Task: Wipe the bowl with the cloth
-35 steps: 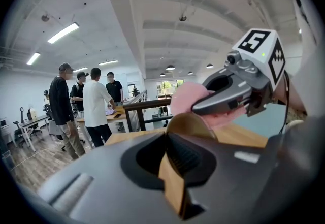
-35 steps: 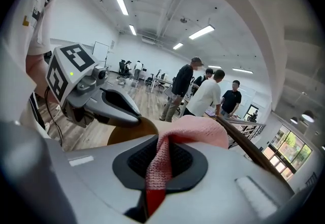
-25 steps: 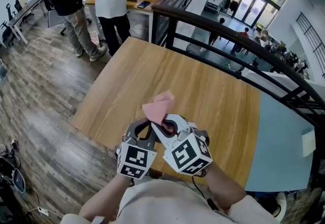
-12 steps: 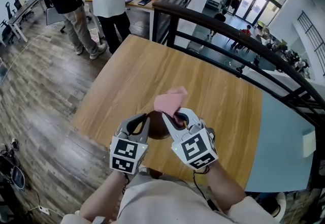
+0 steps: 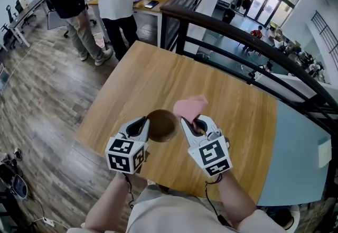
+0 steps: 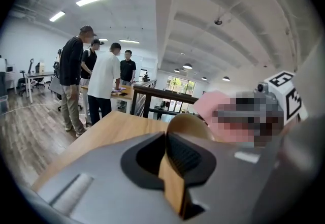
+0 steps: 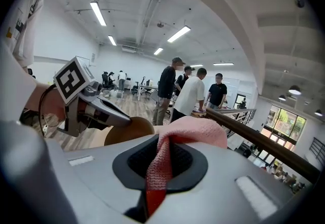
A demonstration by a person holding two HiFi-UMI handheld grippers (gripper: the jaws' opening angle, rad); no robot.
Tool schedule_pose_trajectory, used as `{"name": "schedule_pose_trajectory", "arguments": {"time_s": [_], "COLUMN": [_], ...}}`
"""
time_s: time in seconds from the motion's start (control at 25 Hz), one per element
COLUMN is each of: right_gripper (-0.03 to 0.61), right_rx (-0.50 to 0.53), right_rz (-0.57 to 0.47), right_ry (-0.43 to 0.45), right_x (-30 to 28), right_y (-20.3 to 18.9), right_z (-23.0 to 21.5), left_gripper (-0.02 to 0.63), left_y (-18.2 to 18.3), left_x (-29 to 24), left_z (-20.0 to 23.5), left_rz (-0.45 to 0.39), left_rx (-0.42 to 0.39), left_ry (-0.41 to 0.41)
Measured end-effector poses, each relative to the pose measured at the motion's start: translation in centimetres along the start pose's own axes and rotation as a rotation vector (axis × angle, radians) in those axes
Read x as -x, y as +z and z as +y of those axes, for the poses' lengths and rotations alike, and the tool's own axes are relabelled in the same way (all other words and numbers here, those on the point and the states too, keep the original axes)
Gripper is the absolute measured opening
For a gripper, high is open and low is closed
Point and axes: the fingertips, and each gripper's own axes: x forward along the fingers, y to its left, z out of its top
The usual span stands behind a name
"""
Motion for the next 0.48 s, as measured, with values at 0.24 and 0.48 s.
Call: {"name": "schedule_pose_trajectory", "arguments": {"time_s": [0.24, 0.48], "right_gripper": [0.017, 0.017], "right_rx": [-0.020, -0.139], "right_rz": [0.040, 0.031], "right_ry": [-0.018, -0.032], "right_x": [-3.1, -6.2], "right_y": [-2.3, -3.9], "right_z": [-2.0, -4.7], "left_gripper": [0.015, 0.017], "left_y": [0.7, 0.4], "left_x": [-3.7, -8.0], "left_z": [2.7, 4.9], "left_rz": [0.010, 0.026], "left_rx": [0.073, 0.186], "left_ry": [0.007, -0.015]}}
